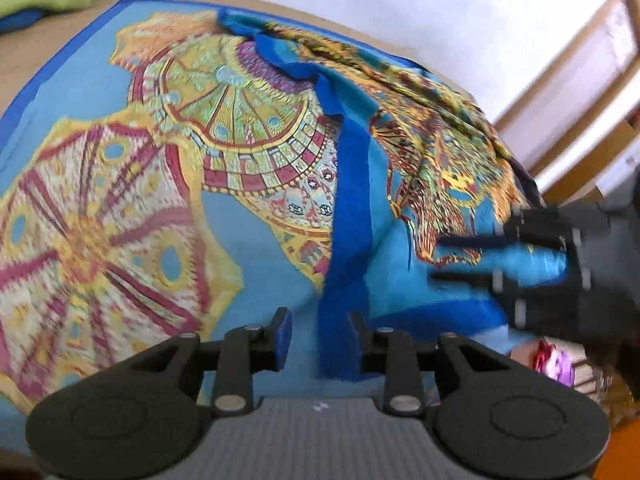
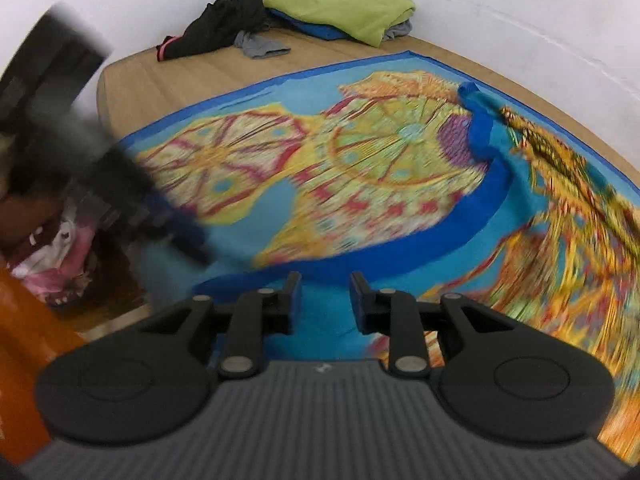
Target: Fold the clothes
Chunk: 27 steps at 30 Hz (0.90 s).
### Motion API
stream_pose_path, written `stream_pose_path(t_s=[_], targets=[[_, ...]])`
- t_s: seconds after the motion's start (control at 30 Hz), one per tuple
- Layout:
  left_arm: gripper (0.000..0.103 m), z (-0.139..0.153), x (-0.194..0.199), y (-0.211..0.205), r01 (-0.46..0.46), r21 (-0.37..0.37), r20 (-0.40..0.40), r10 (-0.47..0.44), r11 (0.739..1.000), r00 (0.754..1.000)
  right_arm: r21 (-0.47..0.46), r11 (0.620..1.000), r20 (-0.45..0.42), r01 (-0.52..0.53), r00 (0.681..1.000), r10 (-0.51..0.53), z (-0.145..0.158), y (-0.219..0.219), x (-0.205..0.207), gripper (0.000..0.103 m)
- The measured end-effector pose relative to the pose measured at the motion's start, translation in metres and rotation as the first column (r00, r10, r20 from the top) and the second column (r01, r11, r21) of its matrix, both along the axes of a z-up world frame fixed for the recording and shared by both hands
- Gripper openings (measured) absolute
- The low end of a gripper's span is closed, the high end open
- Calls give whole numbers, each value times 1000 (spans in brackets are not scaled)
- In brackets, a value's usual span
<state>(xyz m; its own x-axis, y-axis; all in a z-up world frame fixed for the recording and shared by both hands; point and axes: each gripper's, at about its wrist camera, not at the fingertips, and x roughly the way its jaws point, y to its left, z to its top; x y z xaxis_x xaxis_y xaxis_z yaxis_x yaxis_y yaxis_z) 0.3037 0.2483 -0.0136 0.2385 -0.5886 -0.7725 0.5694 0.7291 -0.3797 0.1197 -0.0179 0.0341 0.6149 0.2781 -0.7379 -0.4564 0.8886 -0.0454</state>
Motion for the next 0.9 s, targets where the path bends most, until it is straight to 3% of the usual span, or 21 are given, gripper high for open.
stream_pose_path(t_s=[0.07, 0.23, 0.43, 0.6, 0.63, 0.67, 0.73, 0.9], targets=[[36, 1, -1, 19, 48, 34, 9, -48, 998, 999, -25, 998, 10, 53, 999, -53, -8, 34, -18, 37], [38, 0, -10, 56, 89, 111, 36, -93, 990, 995, -51, 982, 26, 182, 983, -181, -36, 102, -36, 37], [38, -7, -15, 79, 89, 108, 29, -93, 990, 995, -104, 937, 56, 333, 943, -329, -62, 130, -22, 37], [38, 0, -6, 83, 104, 112, 61, -111, 988, 992, -22, 918, 48, 397, 917, -395, -62, 123, -16, 37], [38, 5, -3, 82, 110, 105, 71, -118, 988, 990, 7, 909, 34, 416, 909, -416, -61, 118, -16, 34], [38, 11, 3, 79, 118, 101, 86, -127, 988, 988, 38, 902, 29, 430, 902, -432, -58, 113, -18, 17], [38, 23, 14, 67, 132, 100, 113, -143, 986, 983, 110, 891, 49, 440, 893, -447, -43, 100, -28, 4], [42, 39, 41, 16, 197, 36, 105, -199, 980, 974, 288, 846, 92, 449, 866, -491, -6, 66, -53, 3]])
